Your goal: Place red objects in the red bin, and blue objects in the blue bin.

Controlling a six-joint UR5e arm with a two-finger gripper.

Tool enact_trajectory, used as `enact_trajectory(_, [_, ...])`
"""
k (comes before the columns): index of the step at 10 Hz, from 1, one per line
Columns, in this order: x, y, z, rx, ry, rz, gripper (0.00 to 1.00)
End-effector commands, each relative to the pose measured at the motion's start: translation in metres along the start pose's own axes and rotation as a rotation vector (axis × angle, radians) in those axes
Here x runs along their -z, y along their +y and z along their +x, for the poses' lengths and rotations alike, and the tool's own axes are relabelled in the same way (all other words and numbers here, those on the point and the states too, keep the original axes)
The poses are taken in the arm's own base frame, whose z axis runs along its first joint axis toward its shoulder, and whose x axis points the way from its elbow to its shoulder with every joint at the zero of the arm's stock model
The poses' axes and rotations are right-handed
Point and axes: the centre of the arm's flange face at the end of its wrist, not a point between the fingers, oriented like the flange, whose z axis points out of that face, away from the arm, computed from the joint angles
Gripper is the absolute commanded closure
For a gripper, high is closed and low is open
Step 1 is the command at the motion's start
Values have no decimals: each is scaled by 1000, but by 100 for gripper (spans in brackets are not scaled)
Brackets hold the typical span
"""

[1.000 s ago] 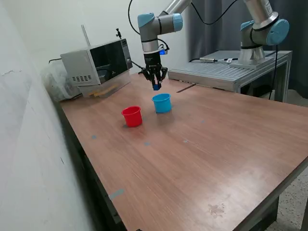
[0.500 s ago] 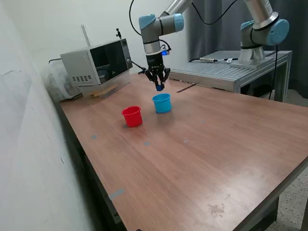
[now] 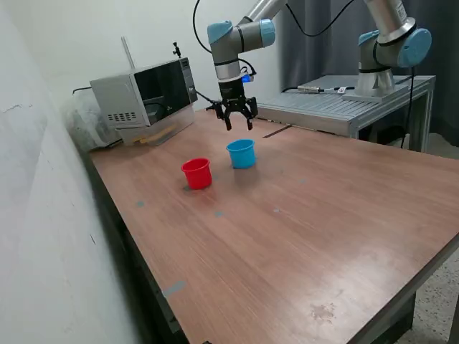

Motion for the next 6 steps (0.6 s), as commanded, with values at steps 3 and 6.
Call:
enact_trajectory(3, [2,18,29,-59,-6,6,0])
enact_trajectory(6, [39,20,95,-192,-28,92,0])
